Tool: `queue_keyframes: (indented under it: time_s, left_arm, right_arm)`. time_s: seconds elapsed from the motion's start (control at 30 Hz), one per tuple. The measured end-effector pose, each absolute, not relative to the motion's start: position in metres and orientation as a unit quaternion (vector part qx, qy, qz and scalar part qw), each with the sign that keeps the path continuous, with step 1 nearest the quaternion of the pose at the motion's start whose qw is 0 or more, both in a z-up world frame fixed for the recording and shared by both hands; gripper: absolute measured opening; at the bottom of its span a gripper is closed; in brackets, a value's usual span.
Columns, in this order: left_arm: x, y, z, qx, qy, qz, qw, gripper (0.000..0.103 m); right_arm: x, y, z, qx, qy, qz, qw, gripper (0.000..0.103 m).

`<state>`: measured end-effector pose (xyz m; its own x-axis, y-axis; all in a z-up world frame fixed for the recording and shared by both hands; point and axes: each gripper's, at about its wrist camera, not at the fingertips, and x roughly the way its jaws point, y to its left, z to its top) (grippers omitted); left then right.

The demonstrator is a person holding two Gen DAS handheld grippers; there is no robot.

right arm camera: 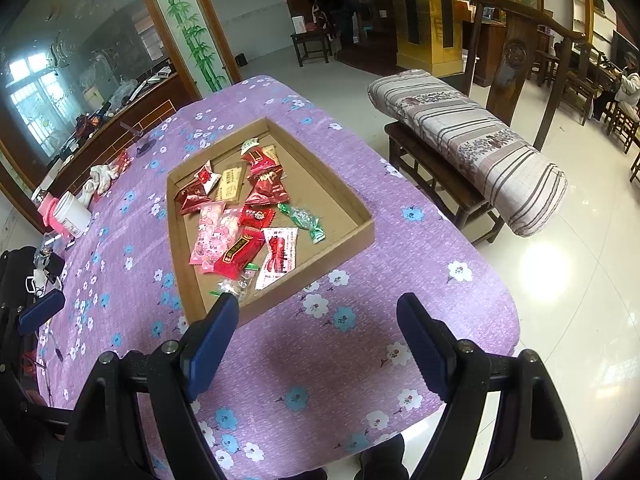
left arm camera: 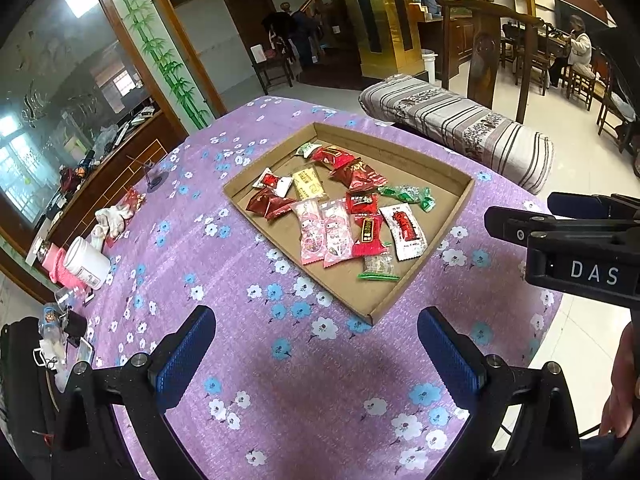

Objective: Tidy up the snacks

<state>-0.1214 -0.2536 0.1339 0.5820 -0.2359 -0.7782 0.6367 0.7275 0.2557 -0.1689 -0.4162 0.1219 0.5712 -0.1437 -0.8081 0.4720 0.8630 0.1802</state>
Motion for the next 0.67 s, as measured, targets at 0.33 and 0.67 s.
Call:
queue_keyframes:
  time_s: [0.33,0.67]
  left_arm:
    - [-0.12,-0.261,0.138,0.259,0.374,-0.267,0.85,0.102]
    - [-0.122,-0.261,0.143,0.244,0.369,-0.277,0.853,0.102]
  right_arm:
    - [-0.171,-0.428,0.123,0.192,0.425,-0.186,0.865,0.08]
    - [-0.173,-0.434,0.126,0.192,0.421,-0.194,0.865,0.08]
